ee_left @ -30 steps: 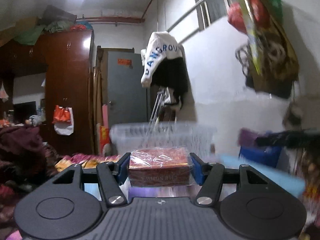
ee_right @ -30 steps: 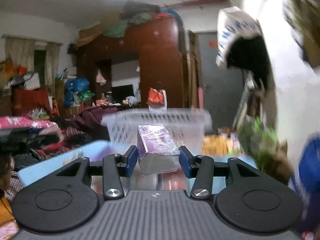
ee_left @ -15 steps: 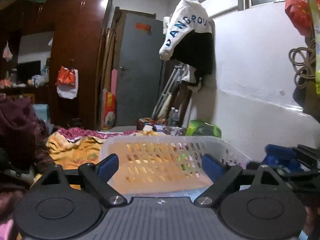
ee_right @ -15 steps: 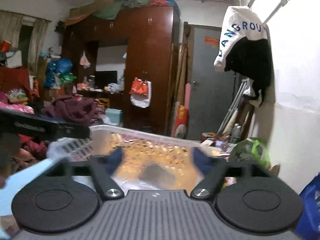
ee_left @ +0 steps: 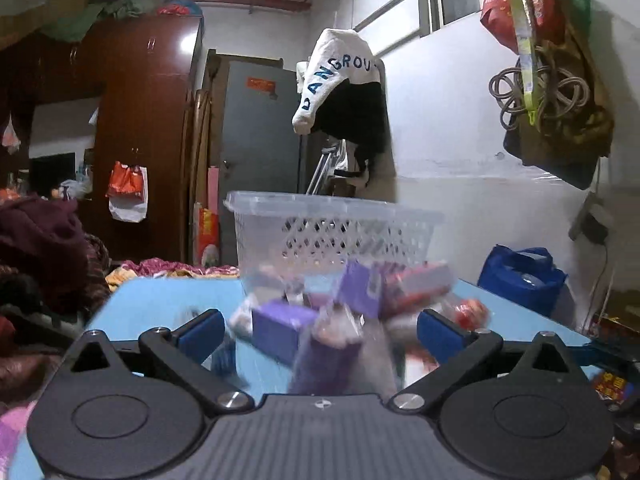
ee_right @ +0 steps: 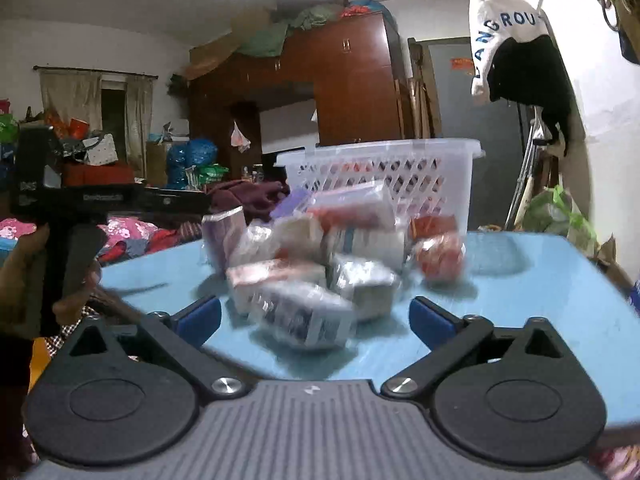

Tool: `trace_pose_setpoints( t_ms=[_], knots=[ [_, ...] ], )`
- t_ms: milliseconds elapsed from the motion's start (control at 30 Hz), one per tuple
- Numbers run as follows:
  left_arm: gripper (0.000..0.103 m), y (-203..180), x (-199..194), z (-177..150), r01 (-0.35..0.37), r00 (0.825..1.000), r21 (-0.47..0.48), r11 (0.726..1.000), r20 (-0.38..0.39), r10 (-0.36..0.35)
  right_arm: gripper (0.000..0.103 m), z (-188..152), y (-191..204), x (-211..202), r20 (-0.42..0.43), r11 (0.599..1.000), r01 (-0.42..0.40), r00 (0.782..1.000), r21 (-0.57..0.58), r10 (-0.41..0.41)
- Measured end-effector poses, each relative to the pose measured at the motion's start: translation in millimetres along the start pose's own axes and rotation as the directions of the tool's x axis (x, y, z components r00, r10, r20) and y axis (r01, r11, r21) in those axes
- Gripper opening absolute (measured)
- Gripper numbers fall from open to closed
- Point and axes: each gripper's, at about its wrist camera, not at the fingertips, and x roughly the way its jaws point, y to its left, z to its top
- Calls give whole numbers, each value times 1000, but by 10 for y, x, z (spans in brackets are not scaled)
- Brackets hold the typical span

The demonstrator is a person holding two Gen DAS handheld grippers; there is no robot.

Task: Organize objects
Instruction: 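Carry the dark purple box with left gripper while right carries white QR-code box into basket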

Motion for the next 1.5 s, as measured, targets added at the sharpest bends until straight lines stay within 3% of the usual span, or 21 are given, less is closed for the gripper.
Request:
trace_pose_setpoints(
  t_ms=[67, 133, 300, 400, 500, 633, 867, 1167, 1267, 1367, 1500],
  knots=[
    [102, -12, 65, -42, -17, 1000, 25, 1000, -15, 18, 98, -4, -16, 68, -12, 1000, 18, 1000, -18, -18],
    [97, -38, 144, -73, -31, 999, 49, 998, -24, 32, 87, -11, -37, 122, -27, 1000, 13, 1000, -4, -14],
    [82, -45, 215, -168, -24, 999, 24, 999, -36, 25, 79, -92, -4, 103, -30, 1000, -28, 999, 10, 28],
    [71, -1, 228, -223, -7, 999, 7, 1000, -36, 7, 64, -181, 48, 61, -26, 999, -39, 999, 0, 39],
    [45, 19, 224, -260, 11, 1000, 5, 1000, -27, -10, 51, -202, 75, 16, -18, 999, -46, 999, -15, 46],
    [43, -16, 162, -277, -19, 1000, 33, 999, -1, 19, 45, -207, 61, -106, 5, 998, -52, 999, -19, 53],
    [42, -11, -16, -262, -11, 999, 34, 999, 52, 9, 44, -117, 49, -279, 48, 998, -58, 997, -23, 59],
    [42, 54, -64, -239, -8, 996, 8, 1000, 92, 7, 43, -15, -77, -374, 98, 1000, -3, 995, 3, 3],
    [41, 71, -71, -201, 22, 994, -17, 1000, 110, -20, 43, 116, -106, -334, 122, 1000, 16, 992, -11, -15],
    [41, 69, -47, 11, 67, 988, -38, 997, 140, -61, 43, 375, -135, -195, 150, 998, 38, 988, -40, -31],
    [41, 54, 226, 679, 102, 980, -43, 994, 178, -93, 43, 1018, -160, 224, 262, 983, 115, 962, -140, -75]
  ],
)
